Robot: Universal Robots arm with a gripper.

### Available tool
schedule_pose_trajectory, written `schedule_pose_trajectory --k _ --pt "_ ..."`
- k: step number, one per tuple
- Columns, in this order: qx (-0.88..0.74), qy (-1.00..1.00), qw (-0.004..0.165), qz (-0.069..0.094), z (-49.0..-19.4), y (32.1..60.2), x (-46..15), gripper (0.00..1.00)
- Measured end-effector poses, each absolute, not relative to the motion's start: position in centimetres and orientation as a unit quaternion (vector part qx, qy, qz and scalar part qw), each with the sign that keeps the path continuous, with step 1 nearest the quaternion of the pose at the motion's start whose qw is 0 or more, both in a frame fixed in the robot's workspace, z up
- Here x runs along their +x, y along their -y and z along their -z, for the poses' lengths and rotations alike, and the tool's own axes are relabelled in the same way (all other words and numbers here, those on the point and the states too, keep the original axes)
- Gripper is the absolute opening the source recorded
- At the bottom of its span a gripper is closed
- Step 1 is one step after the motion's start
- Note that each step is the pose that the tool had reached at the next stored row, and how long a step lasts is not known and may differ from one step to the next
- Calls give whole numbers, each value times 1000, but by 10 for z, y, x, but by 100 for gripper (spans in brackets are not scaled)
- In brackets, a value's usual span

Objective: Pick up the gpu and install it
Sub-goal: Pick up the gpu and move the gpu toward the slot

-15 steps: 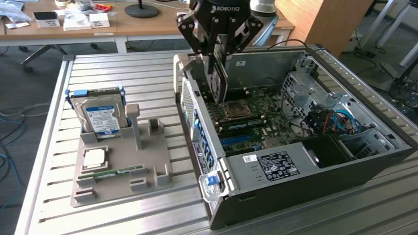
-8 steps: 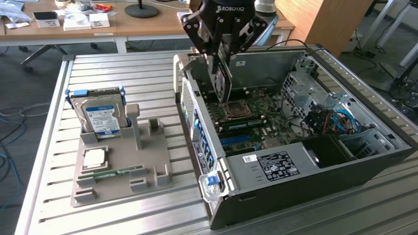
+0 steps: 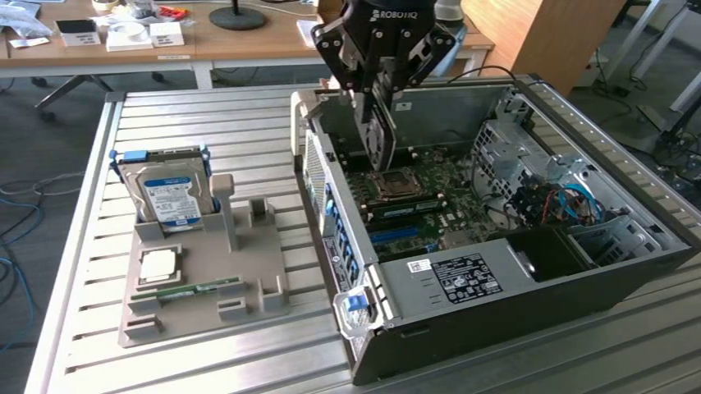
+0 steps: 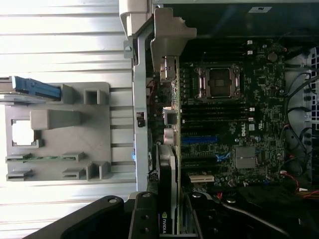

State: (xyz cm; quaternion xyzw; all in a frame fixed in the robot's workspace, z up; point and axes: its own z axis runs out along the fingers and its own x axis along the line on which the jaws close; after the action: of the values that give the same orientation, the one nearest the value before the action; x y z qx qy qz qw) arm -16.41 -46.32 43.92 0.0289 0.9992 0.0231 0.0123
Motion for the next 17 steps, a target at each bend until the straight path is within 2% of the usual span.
schedule_pose_trajectory --k 17 --pt "29 -999 12 -23 -439 463 -155 27"
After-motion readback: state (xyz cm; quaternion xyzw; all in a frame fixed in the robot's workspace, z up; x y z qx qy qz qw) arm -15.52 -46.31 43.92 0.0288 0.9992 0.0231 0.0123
